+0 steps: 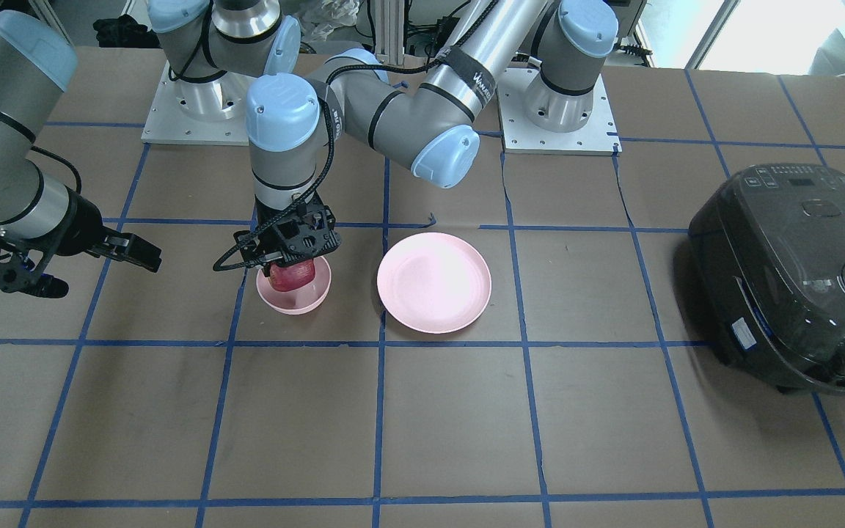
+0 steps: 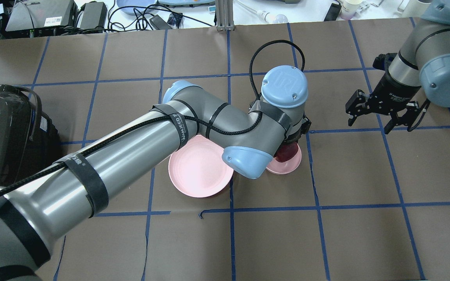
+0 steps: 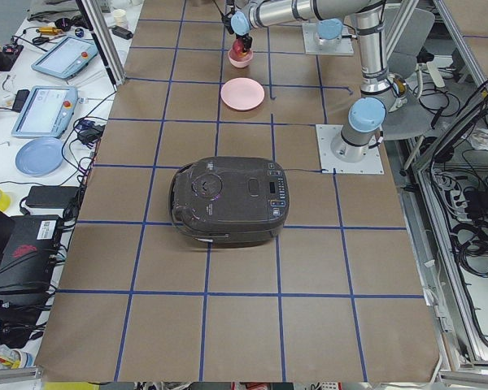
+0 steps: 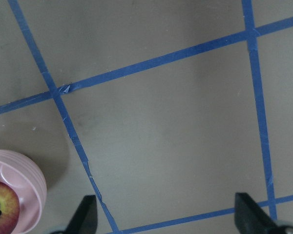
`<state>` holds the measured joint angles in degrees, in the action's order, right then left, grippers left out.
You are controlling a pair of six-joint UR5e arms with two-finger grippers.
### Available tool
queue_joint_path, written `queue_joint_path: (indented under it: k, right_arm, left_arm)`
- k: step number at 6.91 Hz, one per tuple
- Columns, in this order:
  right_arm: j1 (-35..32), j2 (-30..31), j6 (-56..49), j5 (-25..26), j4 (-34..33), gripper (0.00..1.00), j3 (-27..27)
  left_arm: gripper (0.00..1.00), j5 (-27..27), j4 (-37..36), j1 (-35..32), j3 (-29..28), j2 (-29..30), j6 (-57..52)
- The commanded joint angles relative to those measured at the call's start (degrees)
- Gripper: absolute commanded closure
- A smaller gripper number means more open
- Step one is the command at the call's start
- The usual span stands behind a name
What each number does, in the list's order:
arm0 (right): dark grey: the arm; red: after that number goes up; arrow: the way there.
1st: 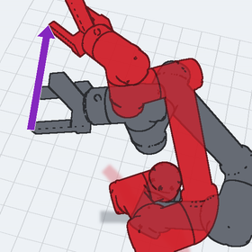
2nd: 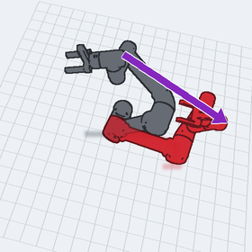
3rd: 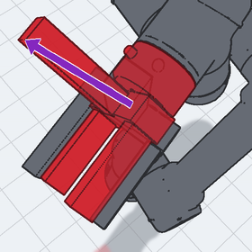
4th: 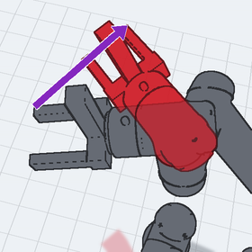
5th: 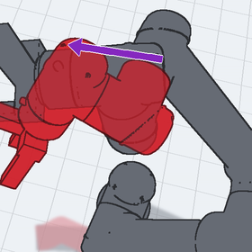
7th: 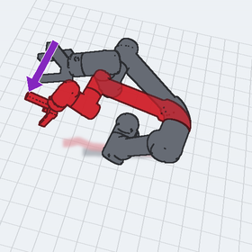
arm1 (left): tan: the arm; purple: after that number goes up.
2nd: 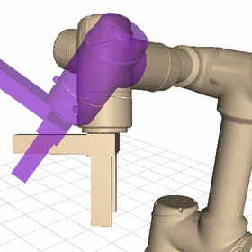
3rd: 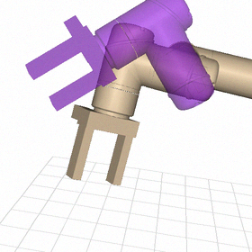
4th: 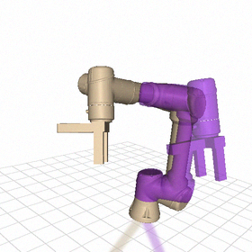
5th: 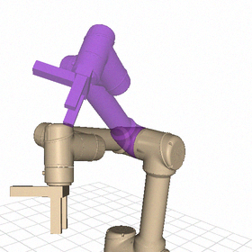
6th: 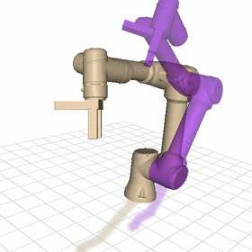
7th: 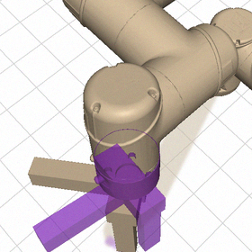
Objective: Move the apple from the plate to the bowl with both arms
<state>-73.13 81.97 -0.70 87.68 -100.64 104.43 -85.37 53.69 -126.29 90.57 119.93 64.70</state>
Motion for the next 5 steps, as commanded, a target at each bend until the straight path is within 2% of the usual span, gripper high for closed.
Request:
queue_joint_path:
  k: [1, 2, 4, 5]
  right_arm:
    - [0.79, 0.20, -0.09, -0.14, 0.09, 0.00, 0.16]
    - [0.79, 0.29, -0.09, 0.47, 0.18, 0.00, -0.10]
    - [0.79, 0.64, 0.00, -0.40, 0.18, 0.00, -1.76]
    - [0.62, 1.34, 0.09, -0.06, 1.31, 0.00, -4.04]
  left_arm:
    - [0.98, 0.12, 0.27, -0.10, -0.13, 1.45, -1.06]
    - [0.01, 0.03, 0.27, -0.10, -0.31, 1.62, -1.32]
    - [0.00, 0.12, 2.19, 0.42, -0.75, -0.21, -5.86]
    - [0.00, -0.14, 6.73, 2.87, -1.53, -2.48, -13.73]
